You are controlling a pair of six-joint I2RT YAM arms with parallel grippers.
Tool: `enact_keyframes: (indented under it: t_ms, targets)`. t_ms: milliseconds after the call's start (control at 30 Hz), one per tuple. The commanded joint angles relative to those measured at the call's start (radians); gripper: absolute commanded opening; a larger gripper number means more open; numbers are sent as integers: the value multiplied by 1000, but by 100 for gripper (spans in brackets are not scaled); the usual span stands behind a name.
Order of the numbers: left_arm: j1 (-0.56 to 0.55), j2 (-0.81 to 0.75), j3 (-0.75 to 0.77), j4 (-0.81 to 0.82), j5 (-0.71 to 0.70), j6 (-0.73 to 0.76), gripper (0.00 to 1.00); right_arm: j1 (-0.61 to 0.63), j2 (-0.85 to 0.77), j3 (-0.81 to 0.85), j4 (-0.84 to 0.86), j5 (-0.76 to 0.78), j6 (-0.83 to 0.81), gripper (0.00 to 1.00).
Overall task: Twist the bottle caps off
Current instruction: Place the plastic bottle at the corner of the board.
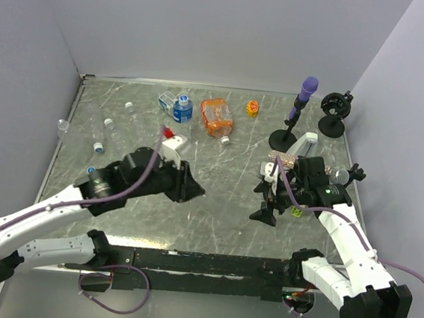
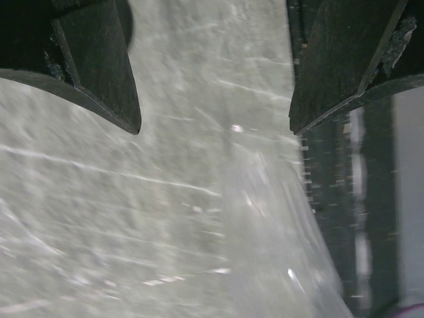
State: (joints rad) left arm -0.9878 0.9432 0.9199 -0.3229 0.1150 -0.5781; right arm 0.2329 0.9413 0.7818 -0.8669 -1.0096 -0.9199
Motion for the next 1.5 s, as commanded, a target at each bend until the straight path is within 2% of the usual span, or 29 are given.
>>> enact_keyframes:
  t_ms: [0, 200, 300, 367, 500, 600, 667, 833, 967, 1167, 1467]
  targets:
    - [41, -76, 181, -425, -242, -106, 1, -32, -38, -7, 170, 163, 150, 99]
    - [130, -92, 358, -743, -449, -181, 1, -38, -53, -19, 221, 233, 196, 99]
    - [210, -55, 411, -815, -532, -155, 1, -40, -44, -18, 223, 238, 200, 99]
    - [303, -31, 431, -831, -546, -100, 1, -38, -41, -18, 224, 236, 204, 99]
    - [532, -14, 430, -774, -474, 12, 0, -38, -36, -19, 229, 240, 208, 99]
    - [673, 3, 392, -760, -482, 58, 1, -38, -29, -21, 232, 243, 210, 99]
    - [786, 3, 350, -736, -508, 64, 1, -40, -21, -19, 230, 244, 211, 99]
    - [1064, 14, 320, -670, -449, 89, 1, -38, -4, -19, 232, 249, 213, 99]
    - [1152, 39, 301, -656, -558, 70, 1, -38, 10, -18, 233, 252, 211, 99]
    - [1258, 57, 289, -602, -607, 78, 1, -43, 22, -18, 235, 258, 211, 99]
    - [1380, 138, 232, -489, -548, 106, 1, -70, 28, -29, 233, 223, 211, 99]
